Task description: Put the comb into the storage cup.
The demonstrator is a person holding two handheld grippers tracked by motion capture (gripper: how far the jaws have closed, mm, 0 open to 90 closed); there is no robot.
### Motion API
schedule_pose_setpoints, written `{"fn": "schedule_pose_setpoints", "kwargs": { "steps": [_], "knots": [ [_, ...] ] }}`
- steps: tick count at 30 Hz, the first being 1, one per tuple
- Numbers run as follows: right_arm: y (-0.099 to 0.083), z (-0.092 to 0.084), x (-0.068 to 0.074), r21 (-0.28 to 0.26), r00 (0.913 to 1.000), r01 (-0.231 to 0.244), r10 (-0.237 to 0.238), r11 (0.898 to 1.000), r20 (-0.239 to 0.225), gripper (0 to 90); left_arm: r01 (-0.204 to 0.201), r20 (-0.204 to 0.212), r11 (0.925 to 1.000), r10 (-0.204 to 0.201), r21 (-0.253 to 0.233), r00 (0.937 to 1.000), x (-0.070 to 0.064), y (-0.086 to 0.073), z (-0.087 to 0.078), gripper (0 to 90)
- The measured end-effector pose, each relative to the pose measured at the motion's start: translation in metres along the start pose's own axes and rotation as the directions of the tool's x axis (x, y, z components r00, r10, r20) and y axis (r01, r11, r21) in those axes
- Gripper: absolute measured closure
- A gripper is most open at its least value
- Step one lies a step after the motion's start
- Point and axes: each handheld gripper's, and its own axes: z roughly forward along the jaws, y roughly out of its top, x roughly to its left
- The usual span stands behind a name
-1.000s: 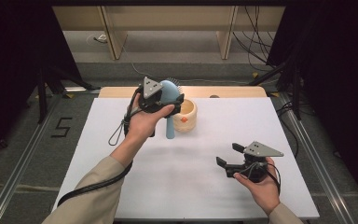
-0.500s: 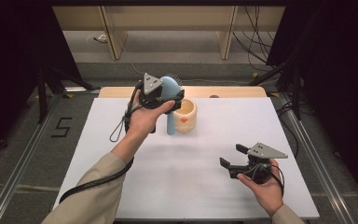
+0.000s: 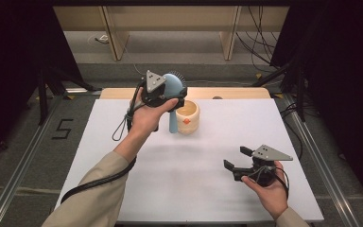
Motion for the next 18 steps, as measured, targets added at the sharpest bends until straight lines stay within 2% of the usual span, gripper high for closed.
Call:
{"fn": "schedule_pose_setpoints", "kwargs": {
  "steps": [18],
  "knots": [
    [-0.0012,0.0002,-0.0019,0.004,1.0000,-0.004,0.004,1.000,-0.001,16.3,-0.015,-0.007,0.9998,0.015,-0.016,0.9999,0.0021,0.0084,0.0033,19.3]
  ]
}}
